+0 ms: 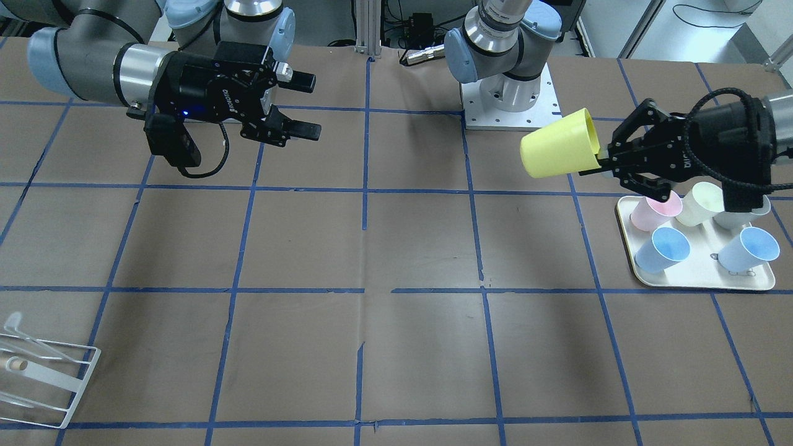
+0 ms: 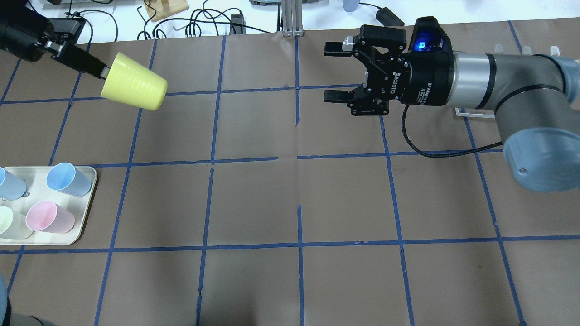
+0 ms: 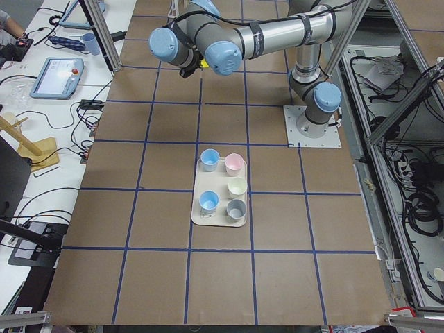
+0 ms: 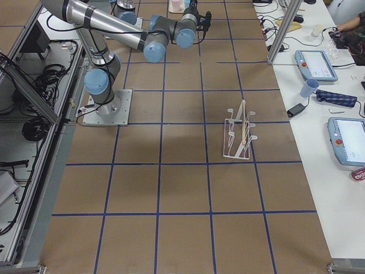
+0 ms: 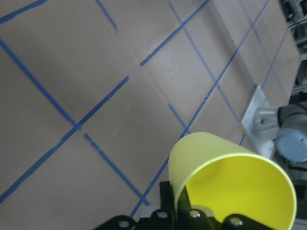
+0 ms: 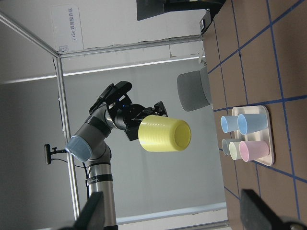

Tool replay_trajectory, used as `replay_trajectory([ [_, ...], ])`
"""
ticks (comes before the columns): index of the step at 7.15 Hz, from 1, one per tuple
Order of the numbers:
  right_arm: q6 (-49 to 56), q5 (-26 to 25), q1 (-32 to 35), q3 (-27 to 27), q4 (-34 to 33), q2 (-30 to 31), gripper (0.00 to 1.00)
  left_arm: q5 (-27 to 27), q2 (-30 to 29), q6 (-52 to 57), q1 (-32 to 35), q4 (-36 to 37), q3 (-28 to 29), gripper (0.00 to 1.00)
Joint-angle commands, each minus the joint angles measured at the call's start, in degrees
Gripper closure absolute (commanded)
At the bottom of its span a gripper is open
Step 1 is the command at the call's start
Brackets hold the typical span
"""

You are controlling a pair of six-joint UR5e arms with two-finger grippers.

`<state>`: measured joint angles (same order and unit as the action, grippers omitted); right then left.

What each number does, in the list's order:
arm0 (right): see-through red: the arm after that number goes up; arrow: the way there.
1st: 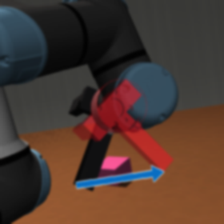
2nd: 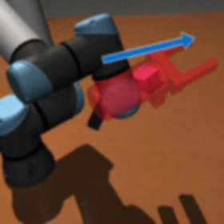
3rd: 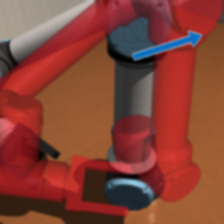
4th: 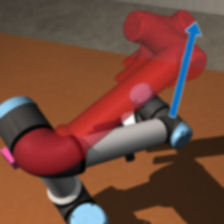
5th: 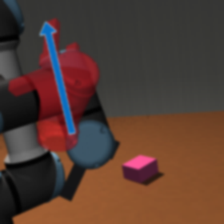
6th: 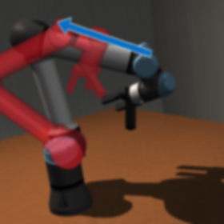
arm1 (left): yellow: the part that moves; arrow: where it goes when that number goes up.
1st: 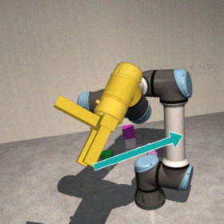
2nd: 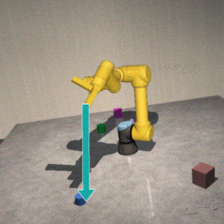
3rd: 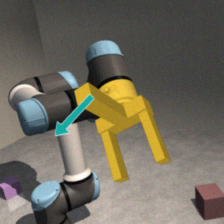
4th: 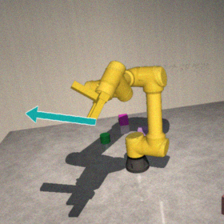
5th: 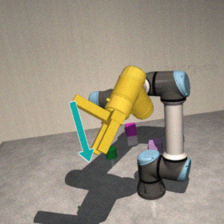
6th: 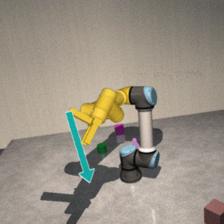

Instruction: Transfer IKEA cup to right arm and place on rack

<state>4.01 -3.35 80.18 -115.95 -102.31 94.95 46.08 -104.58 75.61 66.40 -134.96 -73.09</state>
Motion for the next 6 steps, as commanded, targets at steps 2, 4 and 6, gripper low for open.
replay_trajectory([
  [2,-1.6,-2.8,0.2,0.1,-7.8,0.0,0.00,-24.6,5.4,0.2,4.9,-2.6,-14.3,1.00],
  [4,-4.9,-2.5,0.4,0.0,-7.9,0.0,0.00,-34.3,8.5,1.3,7.3,-2.6,-21.0,1.00],
  [6,-12.0,2.6,0.4,0.0,-7.9,0.0,0.00,-43.0,10.6,1.6,10.0,-2.5,-26.3,1.00],
])
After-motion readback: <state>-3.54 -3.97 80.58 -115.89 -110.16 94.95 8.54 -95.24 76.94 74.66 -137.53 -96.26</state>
